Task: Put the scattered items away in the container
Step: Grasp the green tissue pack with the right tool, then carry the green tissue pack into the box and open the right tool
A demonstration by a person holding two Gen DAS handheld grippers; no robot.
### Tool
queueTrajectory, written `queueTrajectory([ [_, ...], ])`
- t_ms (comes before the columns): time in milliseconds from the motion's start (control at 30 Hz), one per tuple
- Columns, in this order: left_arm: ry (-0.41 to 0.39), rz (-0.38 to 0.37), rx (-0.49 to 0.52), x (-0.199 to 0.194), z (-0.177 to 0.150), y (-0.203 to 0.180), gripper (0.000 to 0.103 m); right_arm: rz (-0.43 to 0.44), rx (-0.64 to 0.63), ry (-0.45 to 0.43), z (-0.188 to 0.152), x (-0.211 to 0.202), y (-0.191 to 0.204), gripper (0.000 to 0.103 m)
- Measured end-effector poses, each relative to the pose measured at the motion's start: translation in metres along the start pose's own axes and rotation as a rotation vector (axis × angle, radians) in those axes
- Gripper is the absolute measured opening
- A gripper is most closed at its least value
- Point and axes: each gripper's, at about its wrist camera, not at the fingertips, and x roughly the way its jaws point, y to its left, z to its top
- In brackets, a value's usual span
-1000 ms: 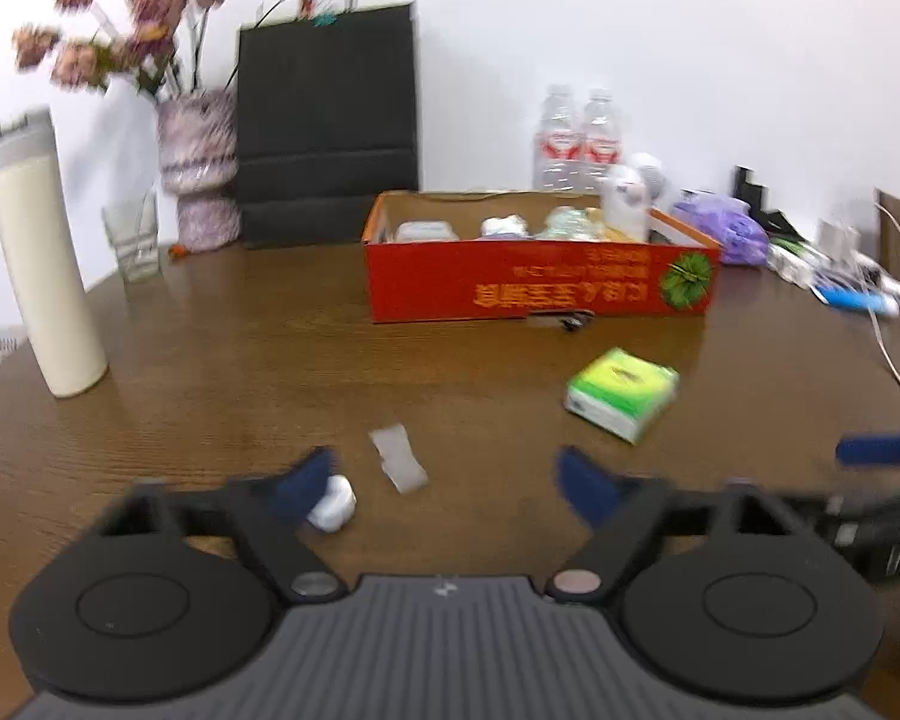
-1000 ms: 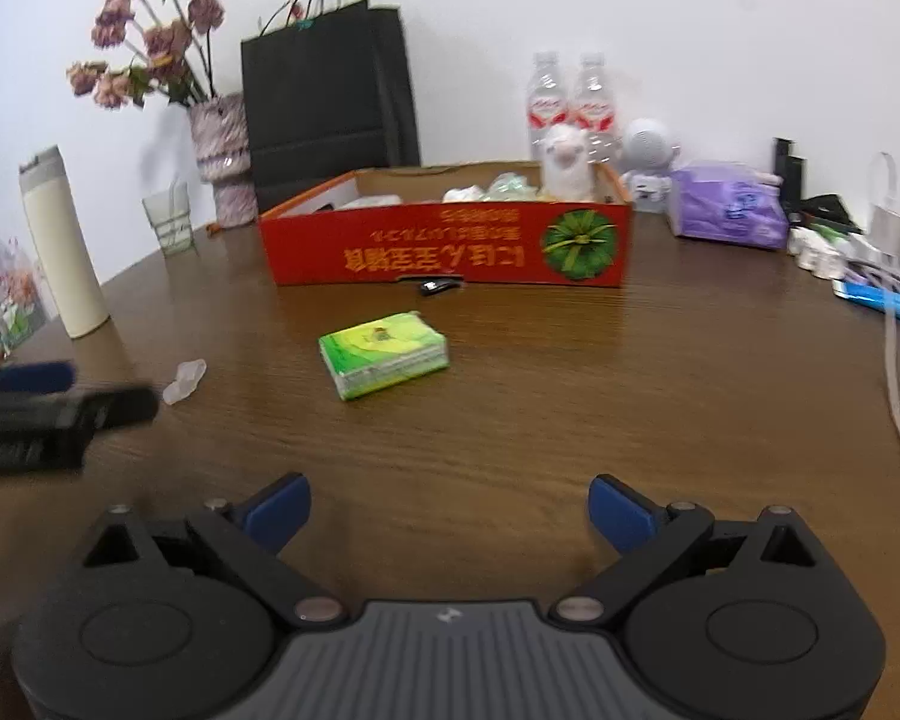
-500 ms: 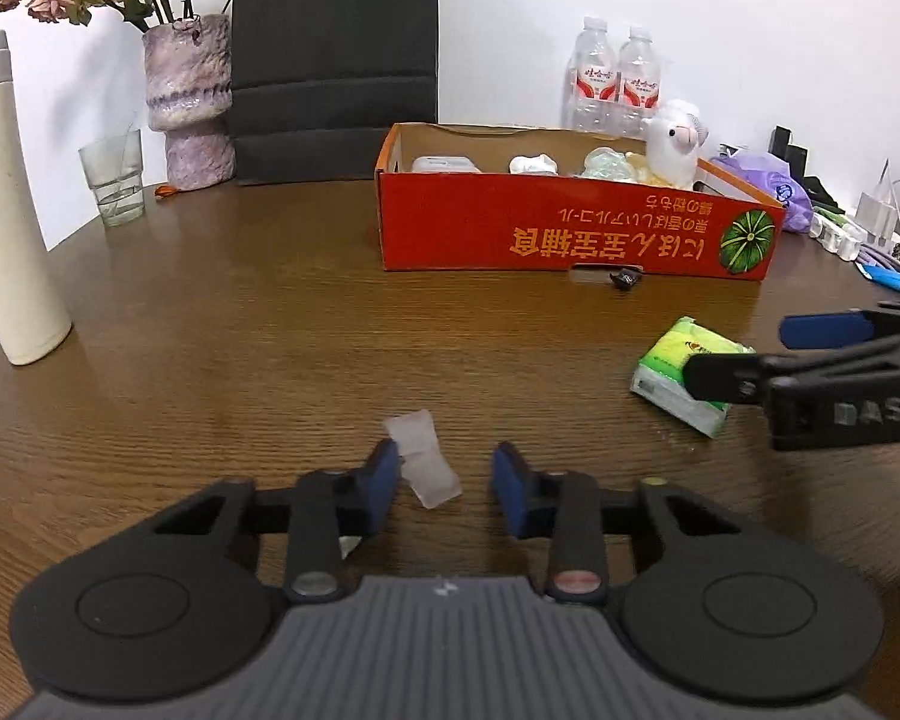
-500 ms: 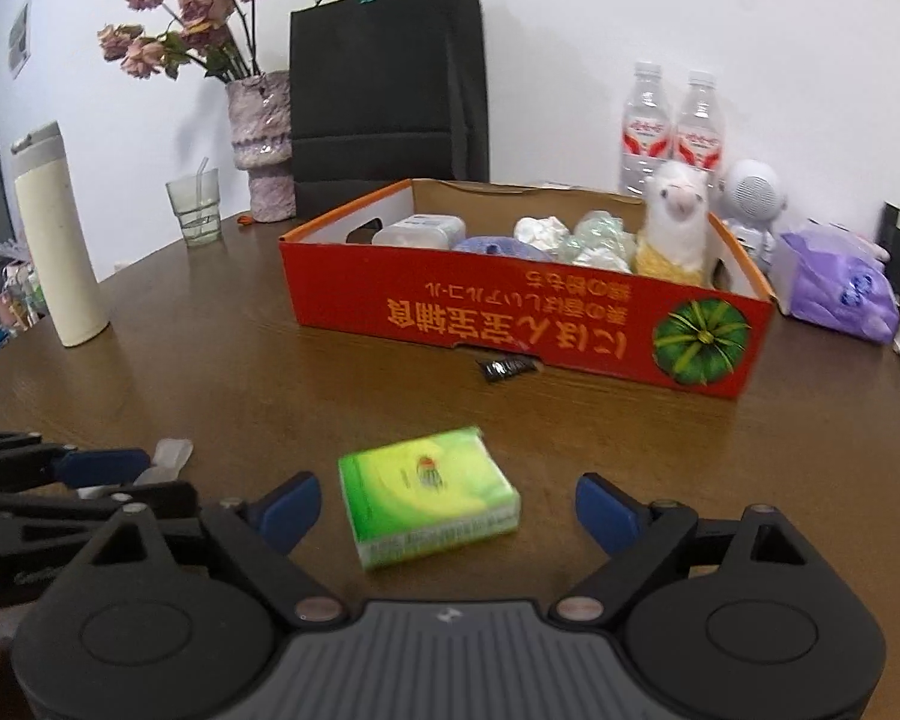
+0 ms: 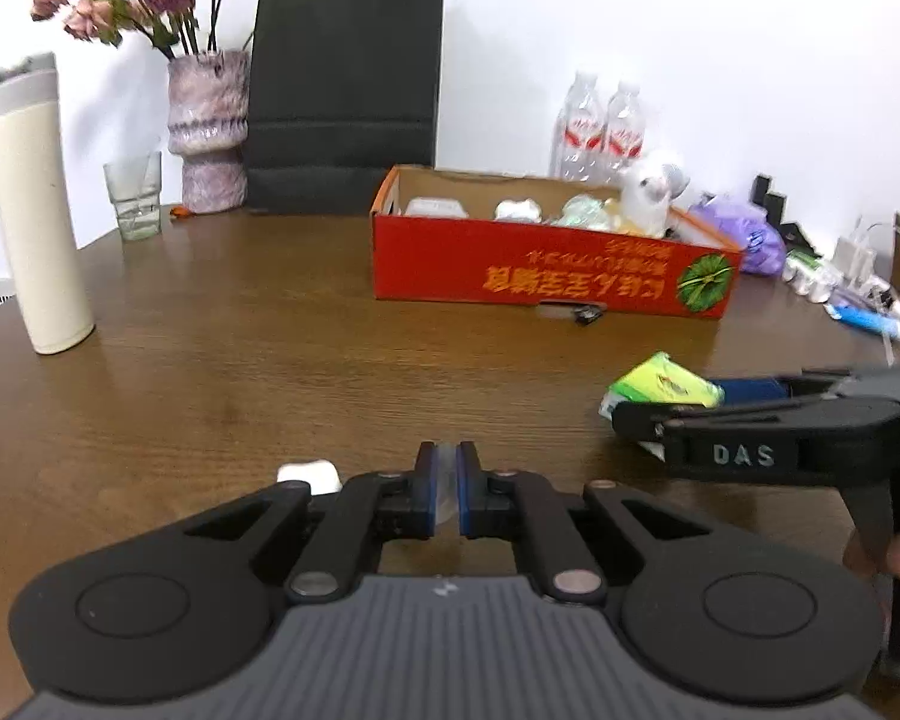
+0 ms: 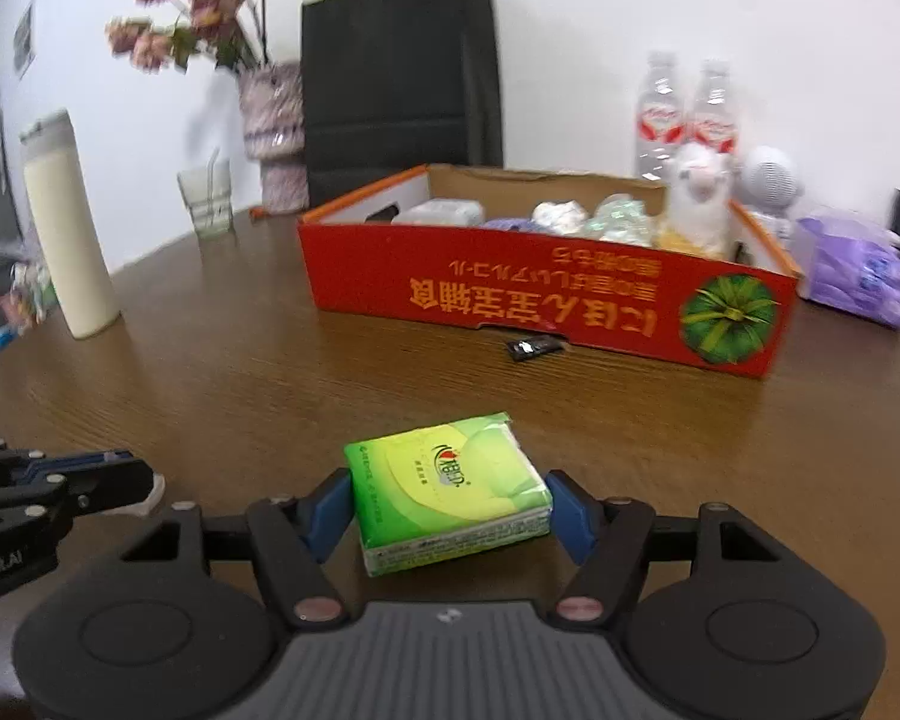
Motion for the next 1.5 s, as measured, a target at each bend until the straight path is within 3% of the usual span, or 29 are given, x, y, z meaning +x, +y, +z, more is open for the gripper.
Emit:
queueTrajectory([
  [167,-0.005,0.002,0.042,-0.029,-0.021,-0.013,0.006,-0.001,0.083,-0.059,-0.036,-0.063,-0.002,0.068],
  [367,-0.030,-0.071,0.056,-0.053,-0.032,-0.030,0.006,-0.037,0.127,-0.094,-0.072,-0.113,-0.010,0.068],
  [633,-0.065,-0.118,0.083,-0.060,-0.031,-0.049,0.006,-0.006,0.164,-0.119,-0.080,-0.121,-0.011,0.068],
  [867,-0.083,-0.102,0.052,-0.051,-0.001,-0.033,0.005,0.021,0.197,-0.136,-0.066,-0.115,-0.025,0.068],
  [1000,-0.123,-0.109,0.024,-0.038,0.037,-0.018,0.005,0.022,0.192,-0.159,-0.040,-0.109,-0.039,0.068],
  [1167,-0.181,-0.177,-0.006,0.003,0.120,-0.004,0.005,0.023,0.146,-0.232,0.031,-0.095,-0.062,0.068],
  [1267,-0.131,-0.243,-0.060,0.051,0.175,0.001,0.005,0.042,0.114,-0.269,0.084,-0.073,-0.081,0.068],
  [1333,-0.085,-0.246,-0.095,0.088,0.203,0.004,0.005,0.072,0.149,-0.261,0.119,-0.048,-0.101,0.068],
  [1433,0.009,-0.286,-0.111,0.147,0.224,0.007,0.005,0.039,0.192,-0.180,0.158,-0.006,-0.123,0.068],
  [1500,0.117,-0.266,-0.141,0.188,0.223,0.012,0.005,-0.018,0.197,-0.116,0.174,0.024,-0.131,0.068],
])
